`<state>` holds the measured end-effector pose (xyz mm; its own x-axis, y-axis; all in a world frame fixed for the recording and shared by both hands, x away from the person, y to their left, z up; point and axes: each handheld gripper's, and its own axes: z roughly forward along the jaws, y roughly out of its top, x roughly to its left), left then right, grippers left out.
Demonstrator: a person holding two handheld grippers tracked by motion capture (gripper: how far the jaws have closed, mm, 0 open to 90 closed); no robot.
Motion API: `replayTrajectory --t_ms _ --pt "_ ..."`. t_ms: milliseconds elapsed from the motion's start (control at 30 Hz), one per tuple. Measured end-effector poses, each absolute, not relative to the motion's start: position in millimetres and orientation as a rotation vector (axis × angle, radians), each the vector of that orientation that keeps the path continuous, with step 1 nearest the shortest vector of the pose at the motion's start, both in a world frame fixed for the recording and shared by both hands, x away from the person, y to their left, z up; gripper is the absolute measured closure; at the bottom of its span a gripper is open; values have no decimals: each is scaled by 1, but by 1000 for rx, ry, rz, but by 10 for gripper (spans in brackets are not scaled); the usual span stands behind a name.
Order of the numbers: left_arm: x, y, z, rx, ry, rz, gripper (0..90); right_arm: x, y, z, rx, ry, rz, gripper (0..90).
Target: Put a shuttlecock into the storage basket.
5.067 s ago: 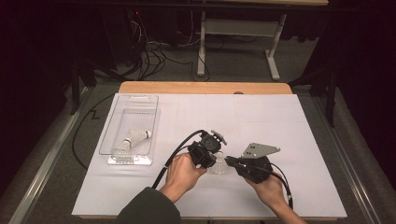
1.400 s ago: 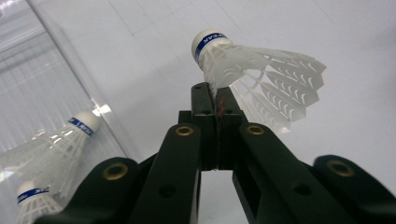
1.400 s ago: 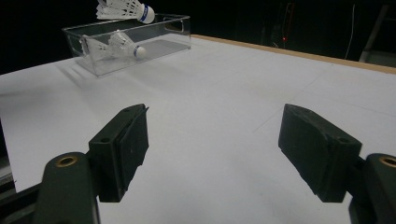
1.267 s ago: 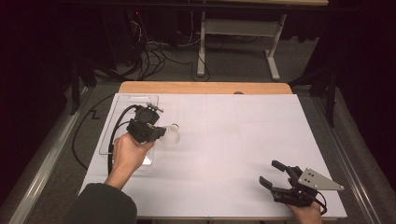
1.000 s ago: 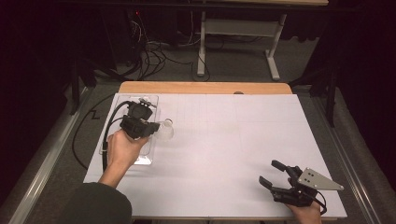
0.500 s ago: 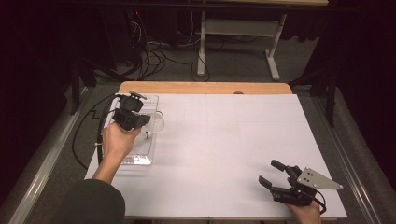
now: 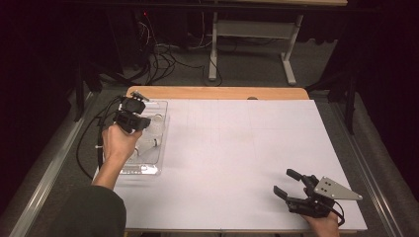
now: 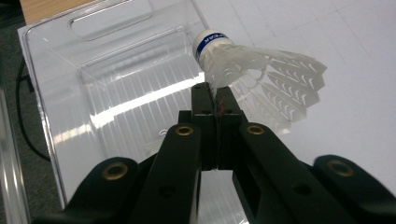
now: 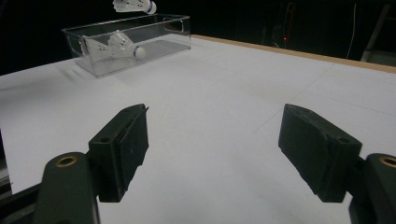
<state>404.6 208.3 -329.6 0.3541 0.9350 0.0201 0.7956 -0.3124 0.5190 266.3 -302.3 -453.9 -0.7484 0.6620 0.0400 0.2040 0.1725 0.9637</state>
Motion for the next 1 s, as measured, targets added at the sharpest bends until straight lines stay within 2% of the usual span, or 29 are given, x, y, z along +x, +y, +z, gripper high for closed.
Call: replayTrajectory --t_ms 1000 --pt "428 233 -361 2223 1679 492 897 268 -300 -455 813 2076 1608 246"
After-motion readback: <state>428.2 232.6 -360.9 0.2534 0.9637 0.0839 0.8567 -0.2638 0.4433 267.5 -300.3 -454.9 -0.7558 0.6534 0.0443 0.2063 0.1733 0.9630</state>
